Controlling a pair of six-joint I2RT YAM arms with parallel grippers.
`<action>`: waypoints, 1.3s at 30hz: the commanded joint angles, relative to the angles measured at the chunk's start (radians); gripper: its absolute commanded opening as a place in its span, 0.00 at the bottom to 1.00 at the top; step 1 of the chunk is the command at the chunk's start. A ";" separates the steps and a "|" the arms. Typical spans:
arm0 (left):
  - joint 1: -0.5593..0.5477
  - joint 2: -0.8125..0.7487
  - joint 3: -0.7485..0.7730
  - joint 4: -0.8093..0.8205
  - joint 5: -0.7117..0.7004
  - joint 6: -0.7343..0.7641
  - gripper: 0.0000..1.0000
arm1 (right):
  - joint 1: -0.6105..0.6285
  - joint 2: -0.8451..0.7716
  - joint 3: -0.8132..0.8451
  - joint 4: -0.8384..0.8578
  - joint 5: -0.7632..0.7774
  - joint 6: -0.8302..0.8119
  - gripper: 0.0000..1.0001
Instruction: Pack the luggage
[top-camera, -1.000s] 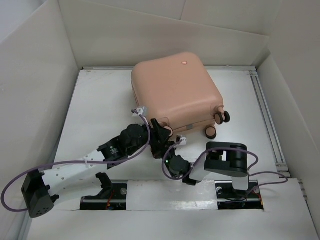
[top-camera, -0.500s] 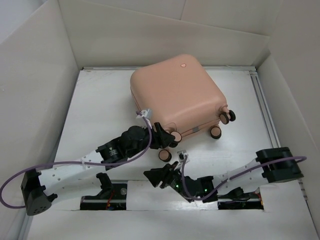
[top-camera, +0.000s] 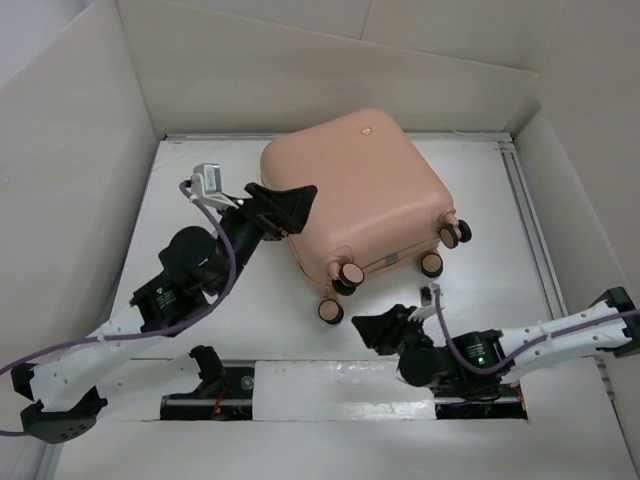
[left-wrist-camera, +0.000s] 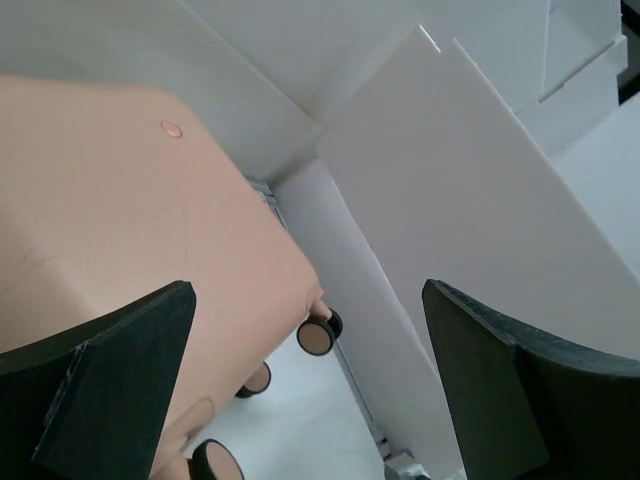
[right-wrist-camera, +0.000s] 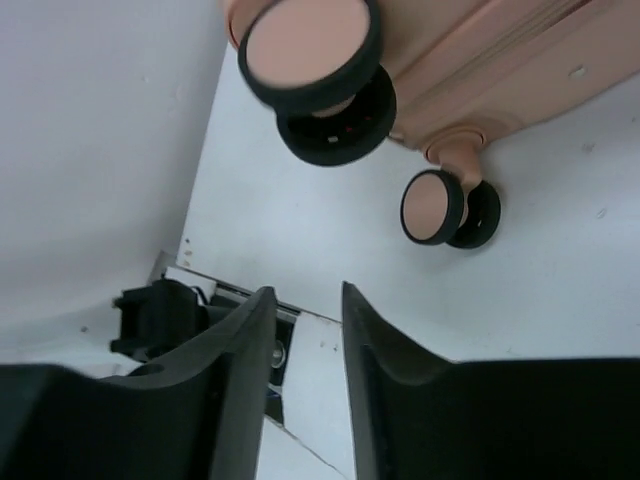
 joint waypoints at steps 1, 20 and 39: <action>0.001 0.105 0.049 -0.057 -0.083 0.045 0.97 | -0.028 -0.089 0.038 -0.201 0.044 0.011 0.36; 0.803 0.452 0.004 0.069 0.568 -0.156 0.87 | -0.336 -0.306 0.246 -0.270 -0.017 -0.368 0.66; 0.994 1.131 0.552 0.086 0.828 -0.119 0.87 | -1.727 0.530 0.846 -0.082 -1.187 -0.943 0.44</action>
